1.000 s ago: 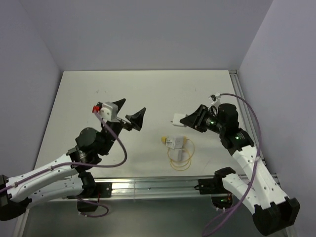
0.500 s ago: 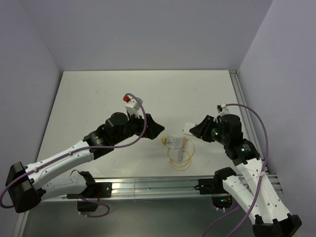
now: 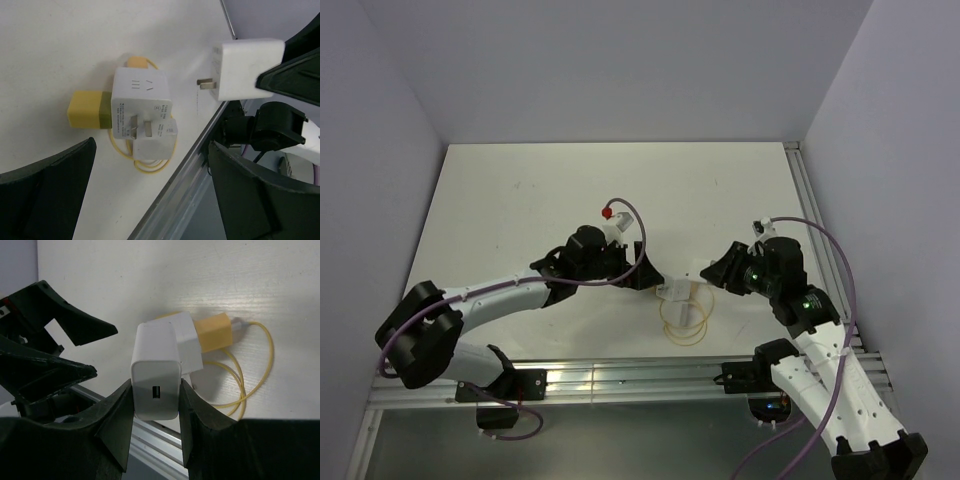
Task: Insert the plug
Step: Insert the plug into the socket.
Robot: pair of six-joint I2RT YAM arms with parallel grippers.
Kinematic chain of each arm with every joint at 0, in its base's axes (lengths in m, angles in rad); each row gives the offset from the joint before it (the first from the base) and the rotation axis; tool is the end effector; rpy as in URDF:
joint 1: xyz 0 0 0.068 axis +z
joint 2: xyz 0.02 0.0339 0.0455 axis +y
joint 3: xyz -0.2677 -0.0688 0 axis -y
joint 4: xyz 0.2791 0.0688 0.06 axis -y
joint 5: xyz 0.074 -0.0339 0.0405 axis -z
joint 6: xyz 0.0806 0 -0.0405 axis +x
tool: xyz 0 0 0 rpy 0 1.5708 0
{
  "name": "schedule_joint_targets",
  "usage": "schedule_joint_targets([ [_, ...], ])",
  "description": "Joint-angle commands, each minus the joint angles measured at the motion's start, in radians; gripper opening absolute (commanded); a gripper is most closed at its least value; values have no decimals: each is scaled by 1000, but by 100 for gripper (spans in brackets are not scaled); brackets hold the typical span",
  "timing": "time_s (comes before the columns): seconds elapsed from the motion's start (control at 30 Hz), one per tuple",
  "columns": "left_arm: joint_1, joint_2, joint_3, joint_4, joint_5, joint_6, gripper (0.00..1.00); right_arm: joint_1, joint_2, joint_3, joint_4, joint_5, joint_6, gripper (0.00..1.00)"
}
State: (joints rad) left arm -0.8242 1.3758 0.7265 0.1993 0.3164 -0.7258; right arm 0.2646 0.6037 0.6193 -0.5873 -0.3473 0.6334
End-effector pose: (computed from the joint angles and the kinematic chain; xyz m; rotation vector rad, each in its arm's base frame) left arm 0.2277 -0.2830 0.1897 0.3343 2.2272 -1.2394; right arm 0.1895 0.0798 0.2488 0.1990 2.2310 0.8805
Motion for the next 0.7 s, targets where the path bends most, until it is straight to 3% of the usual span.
schedule_joint_targets([
  [0.0, 0, 14, 37, 117, 44, -43, 100, -5, -15, -23, 55, -24, 2, 0],
  [0.4, 0, 170, 158, 74, 64, -40, 95, -5, -10, -58, 67, -47, -3, 0],
  [0.67, -1, 215, 174, 45, 64, -40, 86, -7, -7, -36, 47, -26, -31, 0],
])
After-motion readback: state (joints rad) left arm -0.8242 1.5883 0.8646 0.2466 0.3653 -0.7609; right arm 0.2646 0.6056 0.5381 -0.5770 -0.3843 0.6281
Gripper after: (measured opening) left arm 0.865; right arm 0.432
